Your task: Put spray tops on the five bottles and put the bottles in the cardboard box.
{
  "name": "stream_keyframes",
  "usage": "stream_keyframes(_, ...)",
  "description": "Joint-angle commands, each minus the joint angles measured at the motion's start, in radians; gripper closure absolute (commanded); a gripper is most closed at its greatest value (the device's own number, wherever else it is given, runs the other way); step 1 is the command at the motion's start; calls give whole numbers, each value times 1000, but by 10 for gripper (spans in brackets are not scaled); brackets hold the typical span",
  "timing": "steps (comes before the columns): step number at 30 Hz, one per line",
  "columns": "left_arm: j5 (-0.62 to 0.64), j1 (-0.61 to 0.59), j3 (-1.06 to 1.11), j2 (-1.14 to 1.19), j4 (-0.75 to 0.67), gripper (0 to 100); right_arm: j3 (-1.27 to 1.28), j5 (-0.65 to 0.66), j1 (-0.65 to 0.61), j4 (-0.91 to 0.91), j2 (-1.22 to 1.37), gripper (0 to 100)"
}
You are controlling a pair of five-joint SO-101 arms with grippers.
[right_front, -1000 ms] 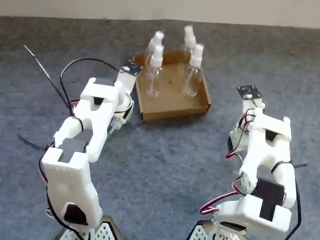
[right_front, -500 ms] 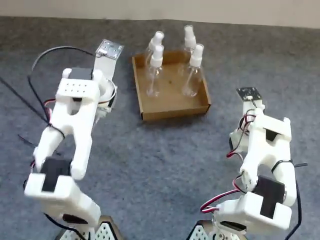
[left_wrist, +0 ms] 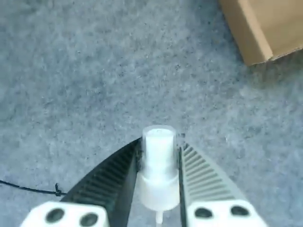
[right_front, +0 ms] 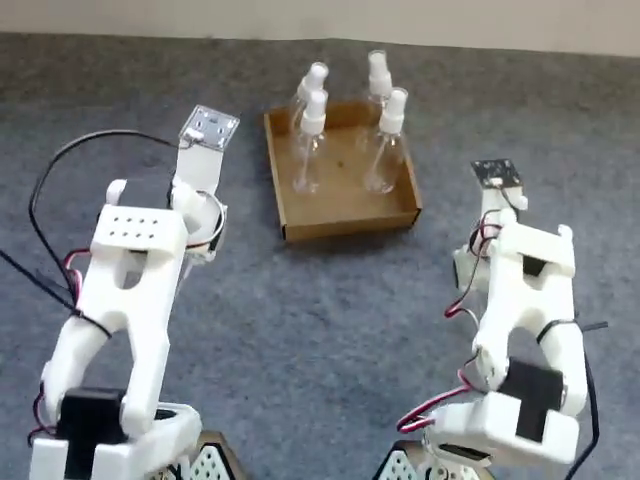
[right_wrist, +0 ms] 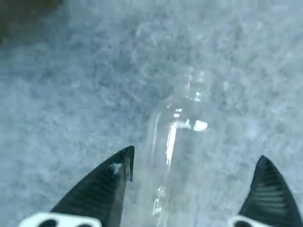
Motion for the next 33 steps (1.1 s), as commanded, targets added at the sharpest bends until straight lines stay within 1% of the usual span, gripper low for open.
stream_keyframes(1,8,-13,35,-104,-26,944,-159,-11,-10,-10,96,680)
stream_keyframes(3,8,-13,47,-127,-26,944,-199,-29,-10,-10,143,686)
stream_keyframes(5,8,-13,53,-140,-26,944,-231,-57,-8,-16,174,726)
stream_keyframes(8,8,-13,58,-147,-26,944,-262,-63,-2,-16,205,798)
stream_keyframes(12,8,-13,58,-148,-26,944,-275,-60,-2,-16,234,850)
stream_keyframes(16,6,-13,56,-148,-26,944,-277,-61,1,-16,236,980)
stream_keyframes(17,6,-13,54,-148,-26,944,-277,-64,1,-10,234,998)
stream_keyframes(21,6,-13,24,-157,-18,944,-312,-68,-7,8,148,995)
stream_keyframes(23,8,-13,-5,-189,-17,944,-331,-114,-30,42,47,995)
stream_keyframes(25,8,-13,-36,-248,3,944,-332,-170,-73,50,-85,995)
stream_keyframes(27,9,-13,-73,-323,28,944,-328,-213,-154,47,-236,995)
stream_keyframes(30,20,-12,-130,-446,60,944,-228,-276,-311,41,-446,995)
stream_keyframes(33,81,-12,-189,-547,61,944,-71,-311,-504,-54,-654,995)
